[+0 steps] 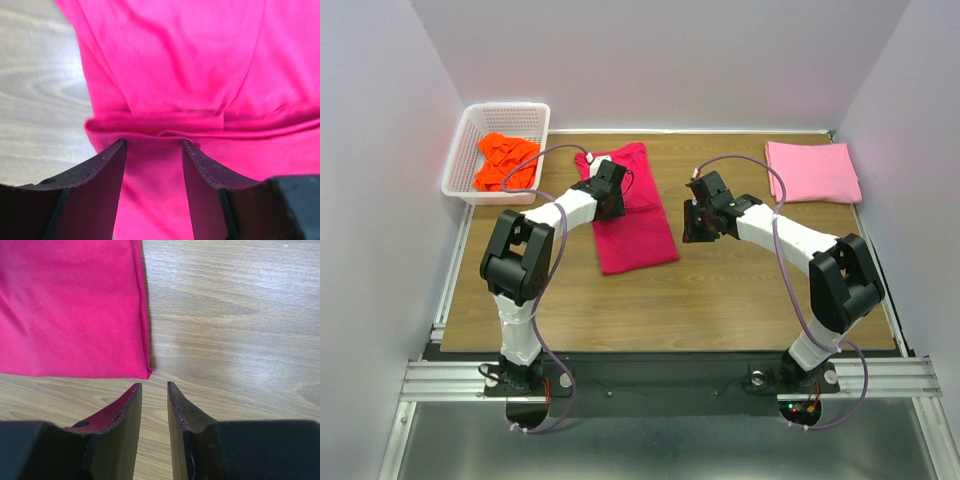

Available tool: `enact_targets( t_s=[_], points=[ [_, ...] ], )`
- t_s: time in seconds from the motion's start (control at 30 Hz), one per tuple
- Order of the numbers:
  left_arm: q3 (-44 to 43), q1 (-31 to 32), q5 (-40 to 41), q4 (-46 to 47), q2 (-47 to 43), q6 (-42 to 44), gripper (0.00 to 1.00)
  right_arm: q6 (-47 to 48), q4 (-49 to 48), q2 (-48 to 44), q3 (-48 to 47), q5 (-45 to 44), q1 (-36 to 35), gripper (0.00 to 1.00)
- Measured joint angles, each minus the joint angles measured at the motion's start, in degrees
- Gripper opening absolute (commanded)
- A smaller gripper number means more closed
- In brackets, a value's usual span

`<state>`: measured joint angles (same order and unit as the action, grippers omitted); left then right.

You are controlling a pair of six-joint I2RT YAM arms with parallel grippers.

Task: Fold and stack the t-shirts
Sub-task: Fold the tshirt

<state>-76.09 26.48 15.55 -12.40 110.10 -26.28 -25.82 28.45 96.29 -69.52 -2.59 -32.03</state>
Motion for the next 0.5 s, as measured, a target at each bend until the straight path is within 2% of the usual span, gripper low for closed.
enact_targets(
  t_s=[0.4,0.47,0.5],
  points=[
    [-6.3,-2.9,-0.3,1.2,5.1,0.4,0.61,-1.0,0.0,-0.1,0.0,0.7,0.0,0.33],
    [-6.3,-3.2,-0.5,1.4,4.9,0.5,0.65,-1.1,-0.2,-0.1,0.0,2.1,0.0,0.32],
    [-6.3,-3.4,-0.7,1.4,4.6,0.5,0.87,-1.2,-0.3,-0.1,0.0,2.8,0.0,0.32]
  ],
)
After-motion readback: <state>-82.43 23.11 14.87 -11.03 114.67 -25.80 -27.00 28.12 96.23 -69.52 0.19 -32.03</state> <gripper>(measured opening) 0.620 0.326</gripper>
